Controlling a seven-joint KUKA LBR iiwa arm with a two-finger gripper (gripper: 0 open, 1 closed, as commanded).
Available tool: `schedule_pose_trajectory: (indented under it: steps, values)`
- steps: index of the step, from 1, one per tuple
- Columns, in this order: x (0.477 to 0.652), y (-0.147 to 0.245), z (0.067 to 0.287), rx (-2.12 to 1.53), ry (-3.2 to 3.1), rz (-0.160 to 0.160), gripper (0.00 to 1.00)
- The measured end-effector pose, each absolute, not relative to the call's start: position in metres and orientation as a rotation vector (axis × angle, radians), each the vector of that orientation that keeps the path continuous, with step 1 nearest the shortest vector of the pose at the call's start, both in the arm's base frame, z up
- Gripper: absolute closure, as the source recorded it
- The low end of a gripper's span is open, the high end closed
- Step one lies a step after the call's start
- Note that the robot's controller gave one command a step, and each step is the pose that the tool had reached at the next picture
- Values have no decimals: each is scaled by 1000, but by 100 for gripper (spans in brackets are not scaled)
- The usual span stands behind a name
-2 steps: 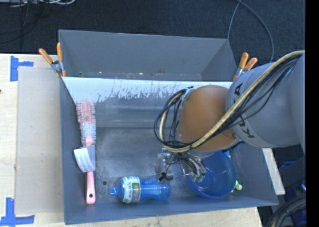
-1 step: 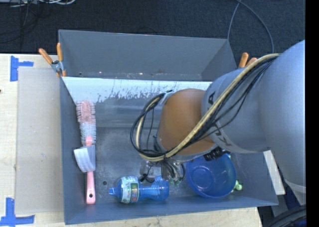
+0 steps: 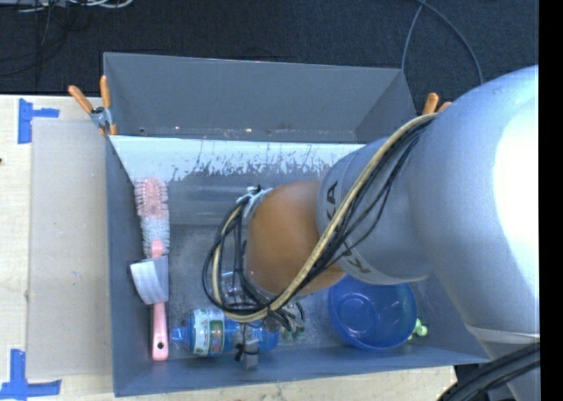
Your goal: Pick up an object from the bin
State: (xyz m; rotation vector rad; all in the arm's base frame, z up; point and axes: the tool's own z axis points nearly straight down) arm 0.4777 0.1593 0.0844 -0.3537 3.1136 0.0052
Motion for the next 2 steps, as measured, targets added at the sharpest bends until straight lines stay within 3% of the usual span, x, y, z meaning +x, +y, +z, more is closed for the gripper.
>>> schedule_pose_trajectory:
  steps: [1, 2]
  values:
    - [477, 159, 84, -350, 3116, 5, 0]
    - [475, 160, 69, -309, 3124, 5, 100]
